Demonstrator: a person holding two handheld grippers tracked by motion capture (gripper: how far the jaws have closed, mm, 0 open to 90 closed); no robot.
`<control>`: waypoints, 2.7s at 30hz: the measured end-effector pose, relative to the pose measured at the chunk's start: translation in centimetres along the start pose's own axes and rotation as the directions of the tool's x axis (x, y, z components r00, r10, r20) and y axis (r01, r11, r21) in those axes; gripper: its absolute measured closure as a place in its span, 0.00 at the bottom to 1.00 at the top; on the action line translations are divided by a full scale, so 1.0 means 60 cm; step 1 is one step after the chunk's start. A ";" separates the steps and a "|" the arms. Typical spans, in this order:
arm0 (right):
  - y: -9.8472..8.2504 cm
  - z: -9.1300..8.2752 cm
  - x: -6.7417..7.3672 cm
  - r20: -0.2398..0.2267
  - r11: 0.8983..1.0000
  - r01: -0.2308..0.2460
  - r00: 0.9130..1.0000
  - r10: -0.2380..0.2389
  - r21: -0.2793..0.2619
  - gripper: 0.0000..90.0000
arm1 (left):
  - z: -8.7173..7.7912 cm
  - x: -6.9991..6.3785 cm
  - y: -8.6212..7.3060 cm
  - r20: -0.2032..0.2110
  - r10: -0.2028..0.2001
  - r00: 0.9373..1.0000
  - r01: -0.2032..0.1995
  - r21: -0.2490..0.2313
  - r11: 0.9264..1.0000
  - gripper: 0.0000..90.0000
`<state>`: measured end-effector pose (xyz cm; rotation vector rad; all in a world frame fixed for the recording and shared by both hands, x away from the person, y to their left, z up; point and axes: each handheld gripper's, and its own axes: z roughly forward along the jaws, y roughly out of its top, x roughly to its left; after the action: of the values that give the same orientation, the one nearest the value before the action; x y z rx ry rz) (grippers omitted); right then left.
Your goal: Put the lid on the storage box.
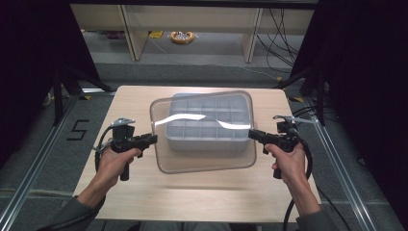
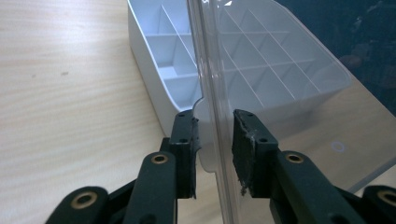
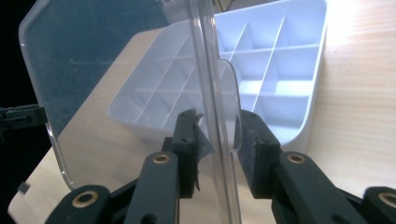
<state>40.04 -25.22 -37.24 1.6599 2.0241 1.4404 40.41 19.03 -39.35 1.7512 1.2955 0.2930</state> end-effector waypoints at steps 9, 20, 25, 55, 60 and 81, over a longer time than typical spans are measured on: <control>0.049 0.035 -0.013 0.019 0.997 -0.072 0.997 0.072 0.014 0.78 | 0.046 0.022 0.062 -0.041 -0.057 0.998 0.057 -0.002 0.998 0.76; 0.081 0.059 -0.039 0.043 0.991 -0.134 0.990 0.133 0.025 0.77 | 0.081 0.023 0.119 -0.057 -0.081 0.995 0.080 -0.012 0.997 0.75; 0.095 0.062 -0.046 0.045 0.986 -0.166 0.985 0.164 0.034 0.77 | 0.100 0.024 0.135 -0.069 -0.099 0.993 0.098 -0.007 0.995 0.75; 0.107 0.126 -0.087 0.145 0.960 -0.273 0.954 0.262 0.068 0.71 | 0.175 0.038 0.148 -0.127 -0.147 0.981 0.157 0.070 0.985 0.71; 0.104 0.132 -0.091 0.159 0.952 -0.296 0.947 0.280 0.084 0.69 | 0.176 0.031 0.157 -0.149 -0.145 0.978 0.158 0.078 0.984 0.71; 0.088 0.186 -0.102 0.254 0.938 -0.320 0.926 0.281 0.129 0.65 | 0.223 0.049 0.144 -0.223 -0.172 0.960 0.199 0.108 0.974 0.66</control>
<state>52.96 -24.35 -41.85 2.1781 1.8671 1.1082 55.80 14.25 -41.08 1.7245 1.6549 0.3007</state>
